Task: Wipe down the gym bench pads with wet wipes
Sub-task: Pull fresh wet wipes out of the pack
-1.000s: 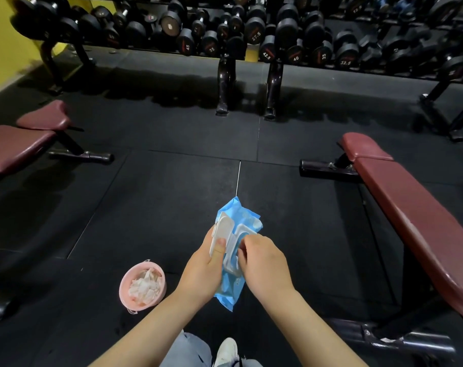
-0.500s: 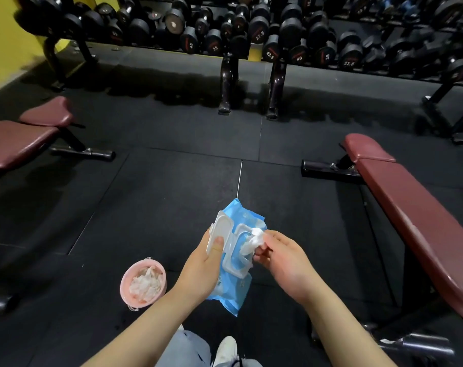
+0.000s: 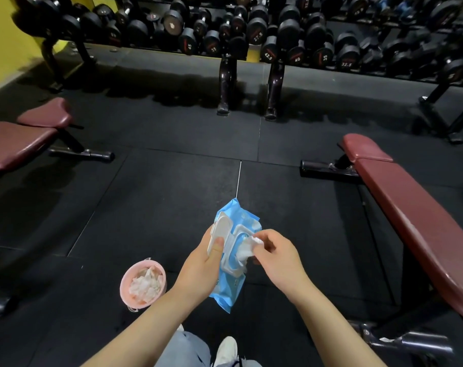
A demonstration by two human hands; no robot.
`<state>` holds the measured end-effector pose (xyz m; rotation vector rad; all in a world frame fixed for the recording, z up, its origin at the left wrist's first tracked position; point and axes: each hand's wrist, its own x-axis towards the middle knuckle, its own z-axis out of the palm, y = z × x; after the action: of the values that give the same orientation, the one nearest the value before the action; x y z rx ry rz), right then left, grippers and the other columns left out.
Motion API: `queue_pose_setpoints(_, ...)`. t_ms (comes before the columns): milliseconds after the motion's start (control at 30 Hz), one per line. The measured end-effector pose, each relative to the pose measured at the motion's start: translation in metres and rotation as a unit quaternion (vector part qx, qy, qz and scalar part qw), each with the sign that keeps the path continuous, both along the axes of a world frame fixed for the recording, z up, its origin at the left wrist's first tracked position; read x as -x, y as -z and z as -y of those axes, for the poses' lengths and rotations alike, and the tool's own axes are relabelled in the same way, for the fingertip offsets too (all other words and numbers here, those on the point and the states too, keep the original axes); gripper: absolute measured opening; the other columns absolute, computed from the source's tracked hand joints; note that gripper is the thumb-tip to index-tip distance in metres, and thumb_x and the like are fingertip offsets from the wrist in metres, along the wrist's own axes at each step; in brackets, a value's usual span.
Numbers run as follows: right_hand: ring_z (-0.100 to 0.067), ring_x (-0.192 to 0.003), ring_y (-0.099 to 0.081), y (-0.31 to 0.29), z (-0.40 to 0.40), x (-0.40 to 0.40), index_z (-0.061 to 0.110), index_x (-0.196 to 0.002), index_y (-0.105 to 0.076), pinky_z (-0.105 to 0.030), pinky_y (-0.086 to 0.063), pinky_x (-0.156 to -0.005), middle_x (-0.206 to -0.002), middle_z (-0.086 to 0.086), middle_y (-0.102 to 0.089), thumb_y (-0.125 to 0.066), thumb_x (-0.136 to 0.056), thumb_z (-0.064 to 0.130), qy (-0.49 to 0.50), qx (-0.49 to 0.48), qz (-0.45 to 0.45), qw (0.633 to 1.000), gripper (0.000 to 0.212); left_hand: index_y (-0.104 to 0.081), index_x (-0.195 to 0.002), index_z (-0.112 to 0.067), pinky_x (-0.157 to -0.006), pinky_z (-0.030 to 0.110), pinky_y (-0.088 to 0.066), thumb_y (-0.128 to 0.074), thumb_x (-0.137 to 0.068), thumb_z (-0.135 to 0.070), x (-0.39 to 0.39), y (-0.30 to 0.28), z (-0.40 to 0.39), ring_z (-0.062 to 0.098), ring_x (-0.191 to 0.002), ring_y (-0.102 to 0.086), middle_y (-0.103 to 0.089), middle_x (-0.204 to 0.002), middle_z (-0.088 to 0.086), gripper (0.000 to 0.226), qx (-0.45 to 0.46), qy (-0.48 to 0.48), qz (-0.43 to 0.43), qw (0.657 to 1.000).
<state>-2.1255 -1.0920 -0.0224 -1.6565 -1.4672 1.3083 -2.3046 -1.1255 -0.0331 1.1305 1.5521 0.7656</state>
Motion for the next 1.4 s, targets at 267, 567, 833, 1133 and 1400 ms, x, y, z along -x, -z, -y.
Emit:
queue_pose_setpoints(267, -0.006, -0.082, -0.067, -0.018, 0.001, -0.010, 0.028, -0.089, -0.071, -0.019, -0.053, -0.068, -0.089, 0.007, -0.072, -0.057, -0.094, 0.015, 0.097, -0.083, -0.095, 0.987, 0.019, -0.029, -0.137, -0.059, -0.079, 0.020, -0.046, -0.022, -0.094, -0.068, 0.004, 0.001, -0.003, 0.000, -0.102, -0.060, -0.057, -0.111, -0.030, 0.044, 0.008, -0.010, -0.030, 0.999)
queue_pose_setpoints(567, 0.000, -0.056, -0.048, -0.034, -0.015, -0.028, 0.023, -0.067, -0.060, -0.015, -0.039, -0.048, -0.062, 0.013, -0.054, -0.062, -0.091, 0.027, 0.128, -0.094, -0.040, 0.987, 0.024, -0.032, -0.134, -0.060, -0.083, 0.029, -0.049, -0.026, -0.100, -0.060, 0.012, 0.009, -0.007, 0.001, -0.101, -0.059, -0.058, -0.109, -0.029, 0.035, 0.042, -0.055, -0.021, 0.997)
queue_pose_setpoints(833, -0.011, -0.062, -0.044, -0.035, -0.012, -0.025, 0.003, -0.074, -0.051, -0.025, -0.037, -0.054, -0.066, 0.002, -0.048, -0.056, -0.095, 0.032, 0.106, -0.030, -0.050, 0.993, 0.036, -0.037, -0.129, -0.061, -0.082, 0.027, -0.049, -0.028, -0.099, -0.061, 0.009, 0.006, -0.010, 0.003, -0.104, -0.061, -0.061, -0.113, -0.027, 0.031, 0.042, -0.052, 0.000, 0.998)
queue_pose_setpoints(1133, -0.030, -0.102, -0.070, -0.028, -0.006, -0.014, 0.009, -0.111, -0.070, -0.037, -0.057, -0.080, -0.111, -0.015, -0.072, -0.054, -0.098, 0.012, -0.005, 0.146, -0.261, 0.954, 0.021, -0.056, -0.102, -0.045, -0.085, 0.032, -0.054, -0.031, -0.102, -0.057, 0.000, -0.006, -0.012, 0.003, -0.093, -0.063, -0.063, -0.103, -0.017, 0.028, -0.003, -0.014, 0.023, 1.000)
queue_pose_setpoints(1400, -0.032, -0.106, -0.068, -0.024, 0.004, 0.017, 0.005, -0.113, -0.069, -0.043, -0.054, -0.091, -0.112, -0.018, -0.071, -0.049, -0.099, 0.030, 0.012, 0.167, -0.343, 0.924, 0.035, -0.056, -0.105, -0.052, -0.084, 0.016, -0.043, -0.034, -0.102, -0.050, -0.001, -0.004, -0.010, -0.011, -0.101, -0.058, -0.062, -0.111, -0.025, 0.022, 0.033, -0.028, 0.028, 0.999)
